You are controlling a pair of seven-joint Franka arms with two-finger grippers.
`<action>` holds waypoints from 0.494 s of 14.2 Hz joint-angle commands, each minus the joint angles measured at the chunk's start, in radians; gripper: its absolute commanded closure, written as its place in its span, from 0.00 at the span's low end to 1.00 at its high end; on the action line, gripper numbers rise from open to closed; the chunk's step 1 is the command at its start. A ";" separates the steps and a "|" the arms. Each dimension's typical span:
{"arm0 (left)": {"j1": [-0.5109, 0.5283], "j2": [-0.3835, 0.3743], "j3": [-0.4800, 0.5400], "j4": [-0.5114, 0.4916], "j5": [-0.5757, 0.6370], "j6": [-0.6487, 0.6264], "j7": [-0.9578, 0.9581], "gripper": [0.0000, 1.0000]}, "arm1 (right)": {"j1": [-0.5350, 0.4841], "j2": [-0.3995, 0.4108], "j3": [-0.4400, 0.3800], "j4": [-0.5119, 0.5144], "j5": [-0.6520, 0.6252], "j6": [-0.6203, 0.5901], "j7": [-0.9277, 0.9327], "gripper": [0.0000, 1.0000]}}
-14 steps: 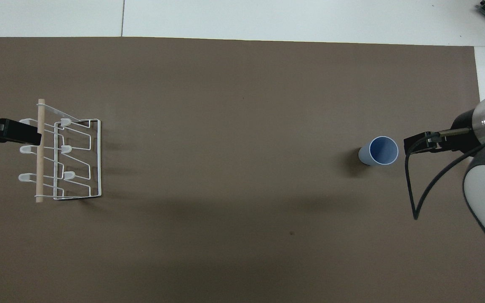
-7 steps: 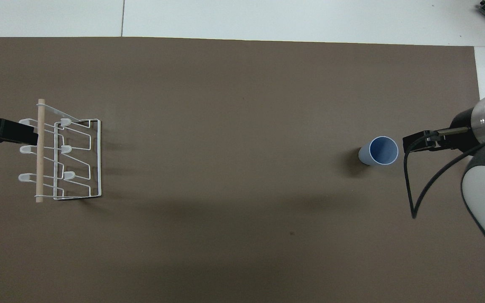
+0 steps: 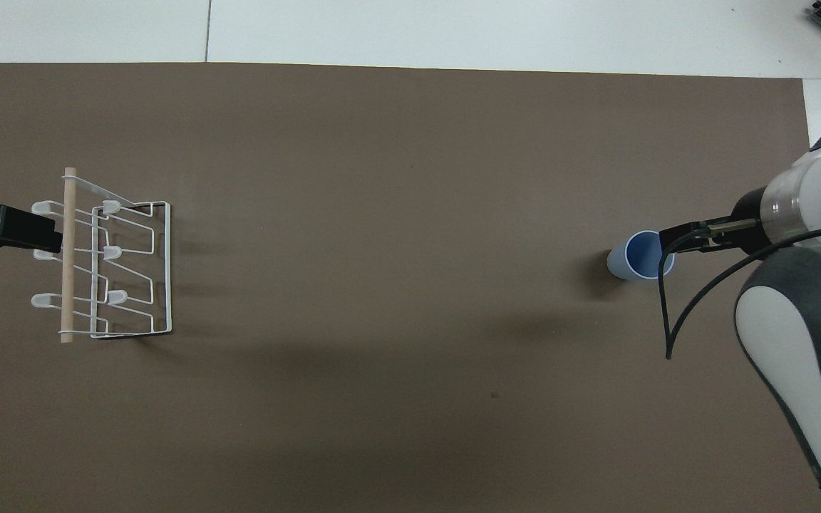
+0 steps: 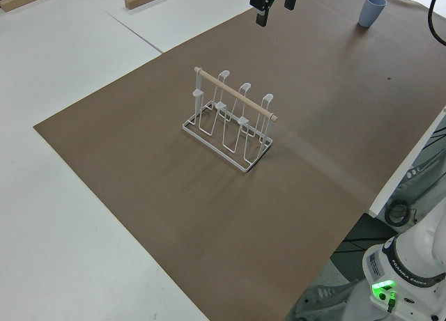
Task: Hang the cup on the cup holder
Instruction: 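Lower the right gripper onto the blue cup rim and close it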
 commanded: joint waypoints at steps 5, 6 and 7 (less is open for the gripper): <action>0.014 -0.035 -0.002 -0.033 0.007 -0.007 -0.010 0.00 | -0.004 -0.011 0.001 -0.156 0.025 0.192 -0.012 0.00; 0.029 -0.035 -0.002 -0.033 0.007 -0.007 -0.009 0.00 | -0.004 0.003 0.001 -0.164 0.025 0.206 -0.012 0.00; 0.032 -0.035 -0.002 -0.033 0.007 -0.007 -0.009 0.00 | -0.003 0.015 0.001 -0.173 0.025 0.219 -0.012 0.00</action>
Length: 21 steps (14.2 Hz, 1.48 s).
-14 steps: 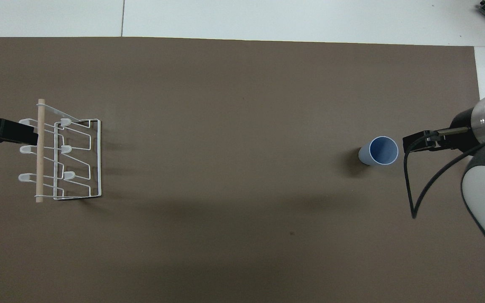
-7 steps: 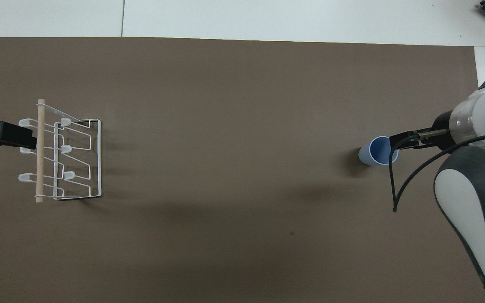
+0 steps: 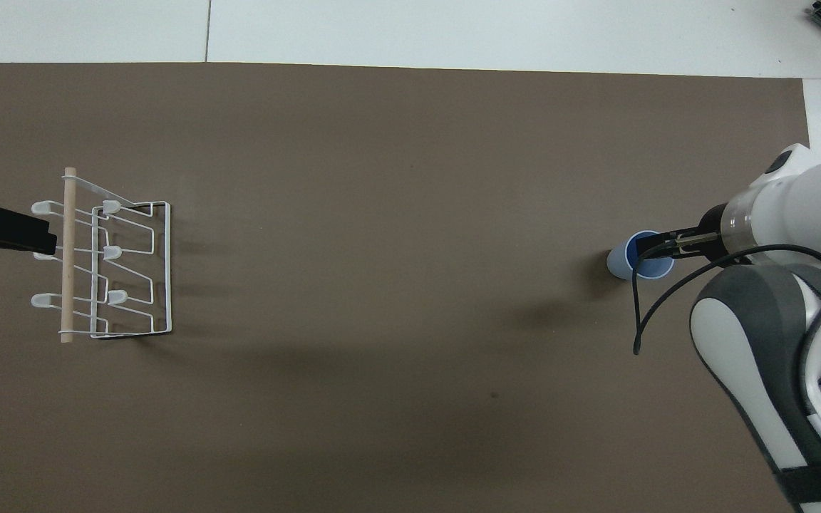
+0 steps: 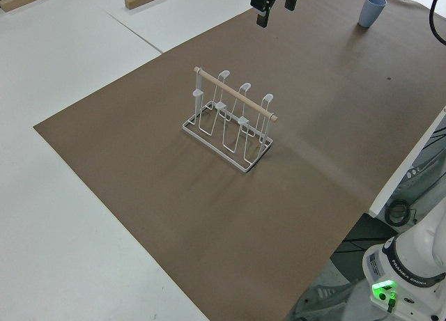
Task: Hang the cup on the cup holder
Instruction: 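Lower the right gripper onto the blue cup rim and close it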
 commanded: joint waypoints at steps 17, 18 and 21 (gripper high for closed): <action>0.018 -0.029 -0.004 -0.033 0.007 -0.006 -0.005 0.00 | 0.051 0.101 0.003 -0.155 0.025 0.278 0.054 0.00; 0.018 -0.029 -0.004 -0.033 0.005 -0.006 -0.004 0.00 | 0.051 0.101 0.001 -0.156 0.023 0.295 0.053 0.00; 0.018 -0.029 -0.004 -0.035 0.005 -0.005 -0.005 0.00 | 0.040 0.107 0.001 -0.170 0.023 0.325 0.030 0.00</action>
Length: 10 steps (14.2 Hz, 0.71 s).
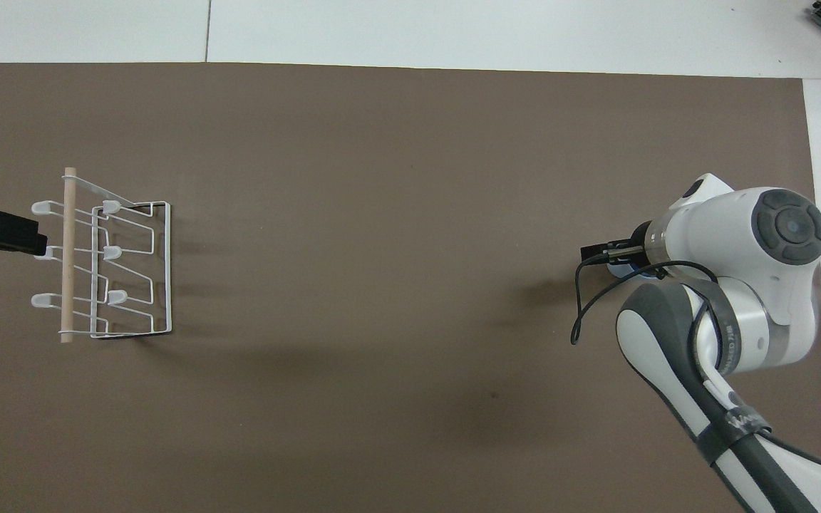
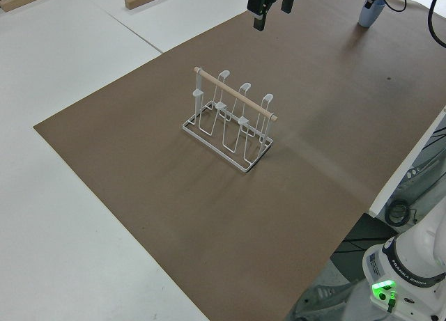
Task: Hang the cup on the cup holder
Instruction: 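Lower the right gripper onto the blue cup rim and close it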
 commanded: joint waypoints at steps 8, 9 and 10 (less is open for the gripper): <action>0.001 -0.029 -0.006 -0.034 0.005 -0.001 -0.005 0.00 | -0.019 0.011 0.004 -0.038 0.019 0.067 -0.028 0.08; 0.000 -0.029 -0.006 -0.034 0.005 -0.001 -0.005 0.00 | -0.019 0.011 0.004 -0.038 0.019 0.067 -0.028 0.13; -0.002 -0.029 -0.006 -0.034 0.005 -0.001 -0.005 0.00 | -0.019 0.011 0.004 -0.038 0.019 0.065 -0.026 0.18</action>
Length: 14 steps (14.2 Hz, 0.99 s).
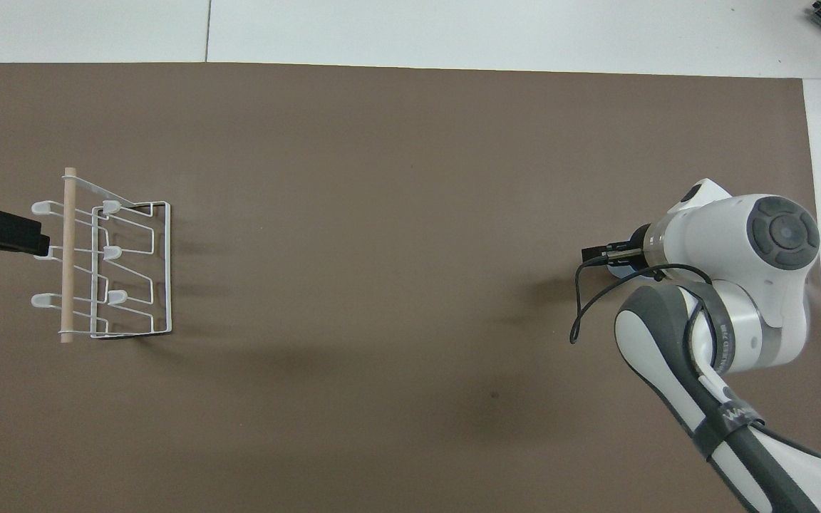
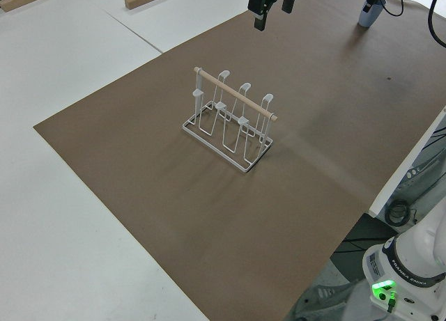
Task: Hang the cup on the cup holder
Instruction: 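Lower the right gripper onto the blue cup rim and close it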
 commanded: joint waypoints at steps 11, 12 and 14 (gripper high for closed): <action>-0.005 -0.028 -0.002 -0.031 0.005 0.003 -0.009 0.00 | -0.029 -0.003 0.006 -0.012 0.019 0.012 -0.032 1.00; -0.005 -0.028 -0.002 -0.031 0.005 0.003 -0.009 0.00 | -0.031 -0.003 0.006 -0.011 0.019 0.009 -0.033 1.00; -0.003 -0.028 -0.002 -0.031 0.005 0.003 -0.007 0.00 | -0.031 -0.003 0.006 -0.008 0.019 0.006 -0.034 1.00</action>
